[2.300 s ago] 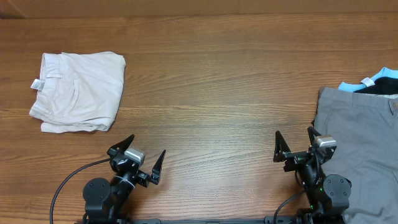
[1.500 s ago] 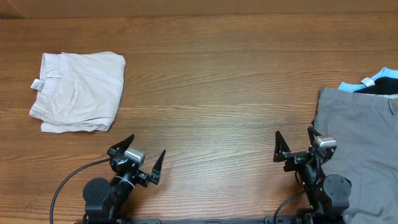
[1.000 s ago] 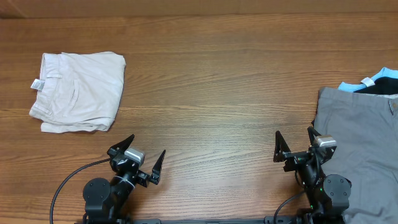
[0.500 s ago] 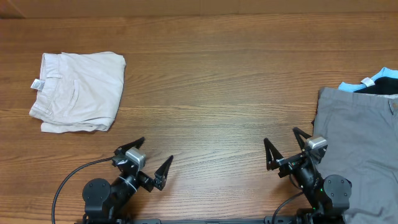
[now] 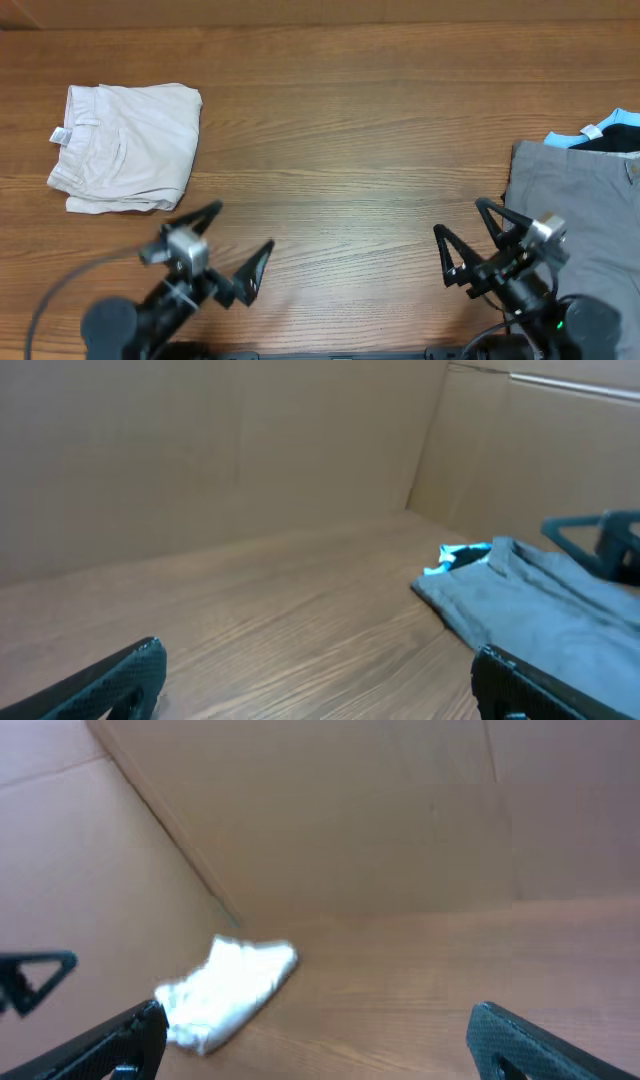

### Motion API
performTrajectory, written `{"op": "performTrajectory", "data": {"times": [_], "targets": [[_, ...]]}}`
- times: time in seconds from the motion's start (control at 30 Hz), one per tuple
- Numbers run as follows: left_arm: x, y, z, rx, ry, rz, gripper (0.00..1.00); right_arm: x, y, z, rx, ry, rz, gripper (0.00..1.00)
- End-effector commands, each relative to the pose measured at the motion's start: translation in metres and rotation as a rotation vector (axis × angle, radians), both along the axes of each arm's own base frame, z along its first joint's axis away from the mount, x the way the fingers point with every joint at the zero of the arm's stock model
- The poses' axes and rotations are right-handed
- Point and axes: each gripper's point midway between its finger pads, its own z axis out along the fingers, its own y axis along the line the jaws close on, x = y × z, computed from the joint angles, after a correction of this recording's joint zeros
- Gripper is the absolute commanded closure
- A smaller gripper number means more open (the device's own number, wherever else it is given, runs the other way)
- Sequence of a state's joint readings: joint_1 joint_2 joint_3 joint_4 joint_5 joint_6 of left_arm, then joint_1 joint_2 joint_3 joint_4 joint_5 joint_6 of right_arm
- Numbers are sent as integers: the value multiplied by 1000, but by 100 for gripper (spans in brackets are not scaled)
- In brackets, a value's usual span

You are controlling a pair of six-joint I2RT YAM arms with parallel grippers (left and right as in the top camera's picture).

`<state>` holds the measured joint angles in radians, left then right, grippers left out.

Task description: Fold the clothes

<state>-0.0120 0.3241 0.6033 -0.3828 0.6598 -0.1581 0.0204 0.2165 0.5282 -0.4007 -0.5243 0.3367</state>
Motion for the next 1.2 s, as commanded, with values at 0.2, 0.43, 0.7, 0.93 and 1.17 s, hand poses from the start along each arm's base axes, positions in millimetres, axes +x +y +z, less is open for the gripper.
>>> {"op": "performTrajectory", "data": {"times": [0.2,0.43,0.7,0.93,1.17], "targets": [[89,0,35,47,438,-1,0,70,-37,-34,-216,570,-187,0],[129,-1,40,91,698,-28,0,129,-26,-56,-257,872,-76,0],[143,-3,10,99,838,-55,0,185,-109,-135,-207,1147,-509,4],[142,-3,8,96,851,-60,0,211,-176,-193,-145,1222,-700,15],[145,2,5,117,849,-30,0,227,-201,-227,-148,1226,-760,20]]}}
